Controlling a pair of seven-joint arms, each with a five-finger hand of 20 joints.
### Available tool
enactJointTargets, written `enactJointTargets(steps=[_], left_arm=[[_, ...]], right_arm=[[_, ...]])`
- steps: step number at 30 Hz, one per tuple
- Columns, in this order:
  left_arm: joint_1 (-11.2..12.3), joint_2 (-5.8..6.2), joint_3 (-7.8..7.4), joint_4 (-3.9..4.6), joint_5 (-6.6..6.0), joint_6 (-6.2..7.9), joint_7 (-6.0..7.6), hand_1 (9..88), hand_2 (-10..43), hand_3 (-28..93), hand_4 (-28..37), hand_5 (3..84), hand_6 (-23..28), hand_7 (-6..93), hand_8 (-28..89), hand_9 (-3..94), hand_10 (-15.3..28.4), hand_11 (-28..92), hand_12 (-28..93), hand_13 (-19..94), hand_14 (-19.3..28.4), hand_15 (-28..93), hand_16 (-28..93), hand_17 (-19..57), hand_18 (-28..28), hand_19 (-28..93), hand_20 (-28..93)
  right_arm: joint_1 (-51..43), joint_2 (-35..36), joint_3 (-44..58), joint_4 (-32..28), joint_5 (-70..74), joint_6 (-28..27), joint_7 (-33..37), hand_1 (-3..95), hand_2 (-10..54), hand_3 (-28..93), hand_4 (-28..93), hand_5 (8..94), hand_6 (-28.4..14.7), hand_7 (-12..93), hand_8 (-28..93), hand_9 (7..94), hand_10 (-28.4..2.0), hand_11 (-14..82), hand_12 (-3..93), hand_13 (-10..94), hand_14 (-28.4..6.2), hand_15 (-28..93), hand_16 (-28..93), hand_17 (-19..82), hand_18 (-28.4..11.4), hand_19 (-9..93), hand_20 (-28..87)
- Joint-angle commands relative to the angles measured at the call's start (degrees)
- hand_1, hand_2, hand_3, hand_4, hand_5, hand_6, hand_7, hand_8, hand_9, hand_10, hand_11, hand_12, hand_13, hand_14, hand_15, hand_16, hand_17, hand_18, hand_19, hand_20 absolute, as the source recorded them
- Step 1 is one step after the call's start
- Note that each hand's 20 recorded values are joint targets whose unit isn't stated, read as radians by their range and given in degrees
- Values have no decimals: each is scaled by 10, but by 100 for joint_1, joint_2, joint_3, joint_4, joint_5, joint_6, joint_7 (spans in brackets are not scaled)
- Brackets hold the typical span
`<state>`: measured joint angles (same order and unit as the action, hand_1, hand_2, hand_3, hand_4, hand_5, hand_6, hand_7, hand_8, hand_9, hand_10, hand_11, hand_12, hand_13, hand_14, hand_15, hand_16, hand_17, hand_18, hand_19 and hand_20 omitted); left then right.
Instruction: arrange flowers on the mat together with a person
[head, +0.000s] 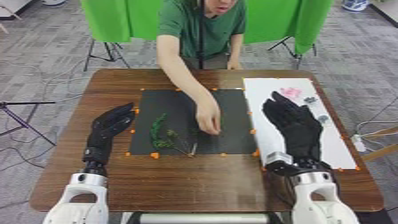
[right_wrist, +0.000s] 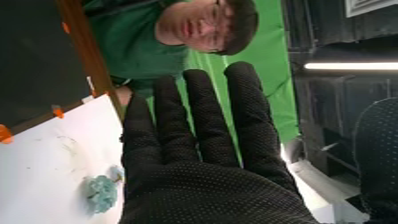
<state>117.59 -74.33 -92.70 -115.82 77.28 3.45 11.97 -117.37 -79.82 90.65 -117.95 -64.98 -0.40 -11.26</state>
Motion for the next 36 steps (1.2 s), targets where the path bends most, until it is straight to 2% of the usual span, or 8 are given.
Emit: enactJointTargets(steps=[1,8,15,22,29,31,34,36], left_arm=[[-36,19,-17,20,17,-47,23,316,-67,654,-128,452,52,149,-72,446,132,200,139,345,182,184,14,31,130,116,172],[-41,43,-49,33,46,-85,17,316,-67,653,-127,451,52,148,-71,445,132,199,138,346,183,186,14,30,130,117,172],[-111,39,-83,63,112,-209,7,316,-67,653,-127,450,53,147,-71,445,131,198,139,345,182,183,13,30,131,116,172],[-134,57,-92,84,100,-247,19,315,-68,654,-126,449,52,147,-70,444,131,197,139,345,182,181,15,29,131,114,172],[-102,52,-109,70,80,-179,45,315,-67,653,-126,448,51,147,-70,444,131,197,139,345,182,182,15,29,131,114,172],[-77,31,-132,63,78,-174,40,315,-67,653,-126,448,52,147,-70,444,131,197,140,345,182,182,15,29,131,114,172],[-57,39,-143,52,73,-147,30,316,-67,653,-127,449,52,146,-70,444,131,196,140,345,182,181,15,29,131,114,172],[-66,34,-138,57,71,-147,34,315,-68,653,-126,449,52,146,-70,444,132,197,140,345,182,181,15,29,131,114,172]], right_arm=[[65,-12,93,21,77,2,-65,37,73,749,-167,466,-15,118,-76,448,-153,54,144,322,-144,99,178,170,-146,17,243],[102,33,59,36,47,63,-71,41,68,752,-164,467,-16,119,-76,443,-153,52,144,305,-140,89,178,177,-142,24,249],[124,60,54,52,-18,92,-82,74,26,758,-160,454,-18,121,-77,443,-152,54,148,307,-137,88,181,178,-141,25,254],[126,52,73,71,-59,-3,-97,85,11,759,-163,457,-19,125,-77,446,-152,55,152,314,-138,92,184,178,-140,23,255],[142,139,21,32,-141,123,-112,91,2,761,-162,460,-18,128,-79,448,-152,56,156,317,-137,94,186,183,-138,33,262],[247,283,1,2,-348,232,-97,103,-16,762,-161,461,-19,129,-79,448,-152,56,158,324,-138,96,189,196,-140,56,278],[517,581,-2,-98,-1178,626,247,141,-48,754,-161,460,-20,127,-79,446,-152,55,165,387,-141,119,200,243,-147,148,338],[750,790,4,-218,-1891,919,866,170,-65,735,-151,458,-25,123,-76,442,-152,55,172,480,-149,152,215,283,-160,315,418]])
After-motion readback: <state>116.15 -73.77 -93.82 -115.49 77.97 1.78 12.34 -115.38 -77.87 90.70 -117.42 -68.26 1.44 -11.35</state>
